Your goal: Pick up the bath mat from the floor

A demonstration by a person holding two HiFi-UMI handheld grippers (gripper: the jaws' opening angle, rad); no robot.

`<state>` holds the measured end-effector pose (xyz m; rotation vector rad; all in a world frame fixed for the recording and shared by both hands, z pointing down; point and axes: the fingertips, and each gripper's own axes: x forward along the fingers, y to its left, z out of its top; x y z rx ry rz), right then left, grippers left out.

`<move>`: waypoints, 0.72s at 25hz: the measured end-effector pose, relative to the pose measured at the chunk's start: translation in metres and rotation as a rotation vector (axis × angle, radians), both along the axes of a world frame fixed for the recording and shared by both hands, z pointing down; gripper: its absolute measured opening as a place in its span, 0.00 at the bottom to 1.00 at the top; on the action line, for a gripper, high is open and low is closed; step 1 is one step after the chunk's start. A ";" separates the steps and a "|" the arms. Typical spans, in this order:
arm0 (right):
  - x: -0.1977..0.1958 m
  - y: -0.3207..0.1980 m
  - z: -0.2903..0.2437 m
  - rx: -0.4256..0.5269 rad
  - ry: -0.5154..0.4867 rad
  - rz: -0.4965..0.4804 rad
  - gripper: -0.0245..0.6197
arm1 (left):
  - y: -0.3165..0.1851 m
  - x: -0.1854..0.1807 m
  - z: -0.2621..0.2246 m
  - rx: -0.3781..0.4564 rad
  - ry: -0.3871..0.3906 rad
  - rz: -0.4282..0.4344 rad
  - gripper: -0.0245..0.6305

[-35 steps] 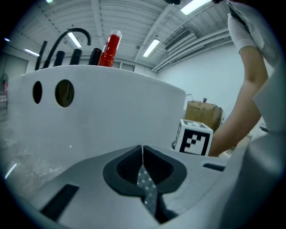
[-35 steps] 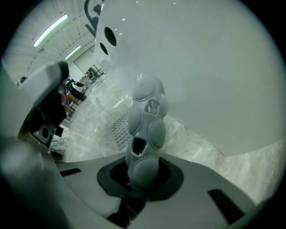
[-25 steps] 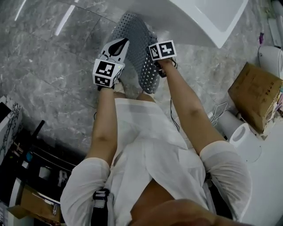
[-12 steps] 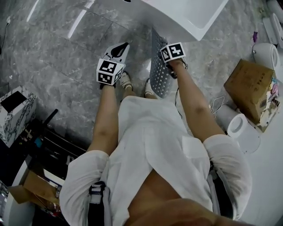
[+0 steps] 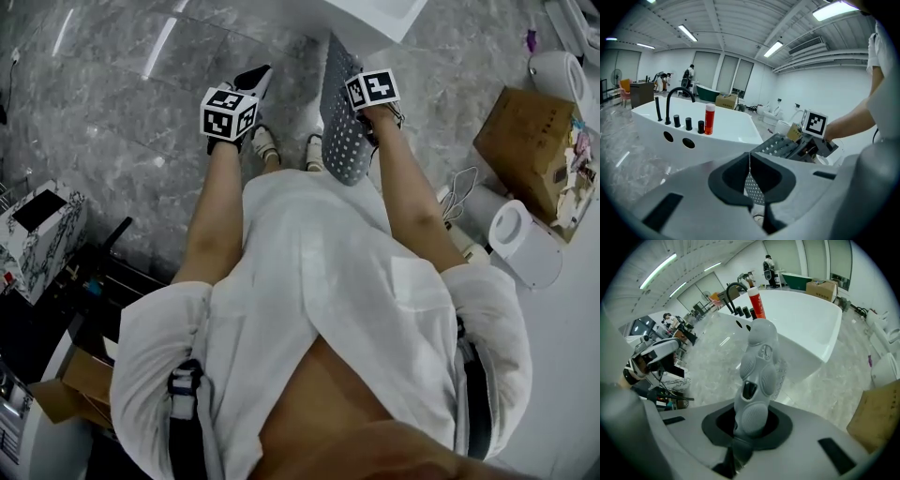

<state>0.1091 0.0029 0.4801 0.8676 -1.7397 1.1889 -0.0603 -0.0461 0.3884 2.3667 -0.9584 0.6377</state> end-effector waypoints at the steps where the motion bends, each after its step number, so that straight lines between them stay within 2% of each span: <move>1: 0.004 0.003 -0.004 0.008 0.000 0.007 0.13 | 0.004 0.003 0.000 -0.014 0.004 0.000 0.06; 7: 0.019 0.011 -0.025 0.047 -0.019 0.023 0.13 | 0.023 0.011 0.010 -0.169 0.027 -0.083 0.06; 11: 0.025 0.010 -0.032 0.059 -0.032 0.012 0.12 | 0.037 0.012 0.021 -0.282 0.002 -0.128 0.06; 18: 0.023 0.005 -0.044 0.092 -0.031 -0.016 0.12 | 0.047 0.005 0.015 -0.328 0.004 -0.189 0.06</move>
